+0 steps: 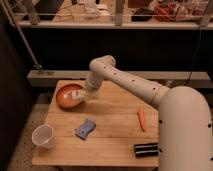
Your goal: Place the bottle in the ceramic bowl
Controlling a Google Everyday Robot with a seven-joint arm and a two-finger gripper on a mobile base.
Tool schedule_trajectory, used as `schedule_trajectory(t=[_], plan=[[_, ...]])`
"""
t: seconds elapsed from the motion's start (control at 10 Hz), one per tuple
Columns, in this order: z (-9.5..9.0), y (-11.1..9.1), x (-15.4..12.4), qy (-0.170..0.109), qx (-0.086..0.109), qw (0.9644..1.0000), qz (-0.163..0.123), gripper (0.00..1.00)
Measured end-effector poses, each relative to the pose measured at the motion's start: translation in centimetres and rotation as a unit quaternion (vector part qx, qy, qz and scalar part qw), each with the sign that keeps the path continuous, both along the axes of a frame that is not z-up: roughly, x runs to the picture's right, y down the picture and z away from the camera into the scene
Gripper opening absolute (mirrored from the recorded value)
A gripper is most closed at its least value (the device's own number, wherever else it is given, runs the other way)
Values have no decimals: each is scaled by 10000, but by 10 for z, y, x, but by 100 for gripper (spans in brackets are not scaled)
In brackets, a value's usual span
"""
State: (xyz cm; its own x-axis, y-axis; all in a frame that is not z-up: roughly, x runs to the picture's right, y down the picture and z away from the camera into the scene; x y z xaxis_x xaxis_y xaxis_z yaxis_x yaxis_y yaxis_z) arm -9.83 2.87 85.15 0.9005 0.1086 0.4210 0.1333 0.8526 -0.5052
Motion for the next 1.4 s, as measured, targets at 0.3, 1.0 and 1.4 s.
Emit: schedule_trajectory(t=[0.3,1.0,1.4], plan=[[7,-1,-8,-60,-1,10000,-29,1],[29,-4,-21,-201,-3,9998,-28,1],[36,-5,-27,-253,-4,9997,-17,1]])
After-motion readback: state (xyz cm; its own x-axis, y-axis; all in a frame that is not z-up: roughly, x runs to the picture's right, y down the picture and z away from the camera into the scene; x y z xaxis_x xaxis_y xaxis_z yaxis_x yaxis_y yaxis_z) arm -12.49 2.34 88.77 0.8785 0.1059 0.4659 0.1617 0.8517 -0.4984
